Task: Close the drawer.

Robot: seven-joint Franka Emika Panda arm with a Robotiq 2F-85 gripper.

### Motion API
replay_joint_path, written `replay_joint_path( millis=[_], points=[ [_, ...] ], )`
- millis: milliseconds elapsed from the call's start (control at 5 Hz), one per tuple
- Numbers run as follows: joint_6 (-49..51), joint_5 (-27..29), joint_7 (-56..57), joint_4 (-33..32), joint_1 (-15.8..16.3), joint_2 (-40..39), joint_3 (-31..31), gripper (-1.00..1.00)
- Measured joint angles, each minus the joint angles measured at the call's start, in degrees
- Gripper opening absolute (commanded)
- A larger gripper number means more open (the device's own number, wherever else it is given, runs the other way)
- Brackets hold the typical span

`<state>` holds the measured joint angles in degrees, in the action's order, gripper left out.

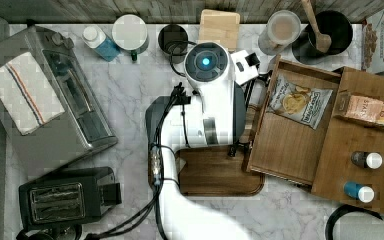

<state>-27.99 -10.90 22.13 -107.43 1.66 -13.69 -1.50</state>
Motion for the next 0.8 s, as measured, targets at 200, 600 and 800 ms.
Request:
replay_joint_path(
  millis=[200,600,800],
  points=[
    [4.08,-3.98,0.91,3.02,-0.25,-5.5,1.01,-1.0],
    [-5.67,-6.4,0.91,1.34,-0.1,-11.5,1.33,-1.0],
    [-8.35,-6.4,0.91,0.73,0.0,-11.5,1.39,-1.0]
  ],
)
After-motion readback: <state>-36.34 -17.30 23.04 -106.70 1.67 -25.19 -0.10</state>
